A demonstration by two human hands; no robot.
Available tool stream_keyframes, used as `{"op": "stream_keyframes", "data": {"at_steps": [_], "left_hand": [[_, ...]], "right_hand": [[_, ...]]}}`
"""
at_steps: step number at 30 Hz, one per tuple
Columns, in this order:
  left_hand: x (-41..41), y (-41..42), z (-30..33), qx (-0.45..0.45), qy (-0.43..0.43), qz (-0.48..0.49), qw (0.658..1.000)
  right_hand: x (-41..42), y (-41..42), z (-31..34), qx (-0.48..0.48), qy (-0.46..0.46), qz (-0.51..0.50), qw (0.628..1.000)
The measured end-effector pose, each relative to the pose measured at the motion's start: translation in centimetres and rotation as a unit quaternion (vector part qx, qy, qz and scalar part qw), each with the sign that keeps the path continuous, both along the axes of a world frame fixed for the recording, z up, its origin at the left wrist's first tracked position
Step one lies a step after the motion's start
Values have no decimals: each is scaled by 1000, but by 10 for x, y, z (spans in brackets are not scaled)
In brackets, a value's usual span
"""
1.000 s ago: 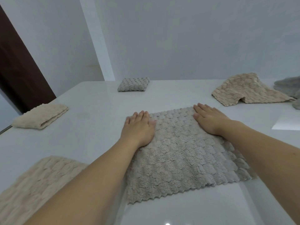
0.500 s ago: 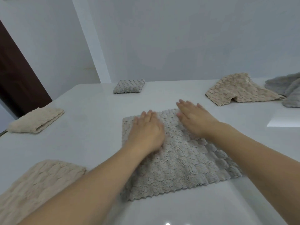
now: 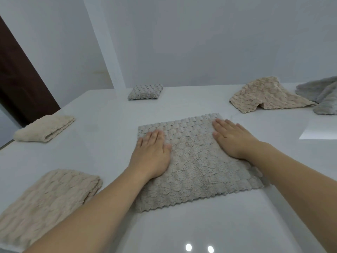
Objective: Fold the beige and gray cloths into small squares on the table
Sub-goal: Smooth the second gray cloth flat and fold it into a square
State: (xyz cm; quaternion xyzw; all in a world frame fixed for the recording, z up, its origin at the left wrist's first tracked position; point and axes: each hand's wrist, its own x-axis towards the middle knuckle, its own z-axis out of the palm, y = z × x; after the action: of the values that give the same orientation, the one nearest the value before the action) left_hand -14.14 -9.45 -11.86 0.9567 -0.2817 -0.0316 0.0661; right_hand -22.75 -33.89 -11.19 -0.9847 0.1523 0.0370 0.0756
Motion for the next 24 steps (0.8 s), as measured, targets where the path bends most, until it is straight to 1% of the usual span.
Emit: {"op": "stream_keyframes", "data": {"at_steps": [2, 4, 6, 7, 8, 10, 11, 13, 19, 24], "left_hand": [[0, 14, 1, 5, 8, 18, 1000], [1, 20, 4, 24, 9, 40, 999], [-3, 16, 13, 49, -16, 58, 997], [-9, 10, 18, 45, -34, 57, 997], [-20, 3, 22, 24, -47, 48, 997], [-51, -13, 21, -37, -49, -6, 998], [-66, -18, 16, -49, -38, -39, 997], [-86, -19, 3, -33, -17, -73, 997], [-82, -13, -1, -21, -20, -70, 997], [-73, 20, -2, -10, -12, -37, 999]], "right_hand": [[-10, -8, 2, -9, 20, -32, 999], [-15, -8, 6, -42, 36, -56, 997], [-20, 2, 13, -60, 23, -58, 996], [-24, 12, 17, -52, 3, -46, 998], [-27, 23, 19, -36, -23, -26, 999], [-38, 46, 16, 1, -60, 24, 998], [-44, 56, 12, 14, -57, 45, 997], [-53, 66, 1, 13, -32, 58, 998], [-57, 62, 0, 0, -27, 44, 999], [-76, 35, -2, 7, -22, 9, 1000]]}}
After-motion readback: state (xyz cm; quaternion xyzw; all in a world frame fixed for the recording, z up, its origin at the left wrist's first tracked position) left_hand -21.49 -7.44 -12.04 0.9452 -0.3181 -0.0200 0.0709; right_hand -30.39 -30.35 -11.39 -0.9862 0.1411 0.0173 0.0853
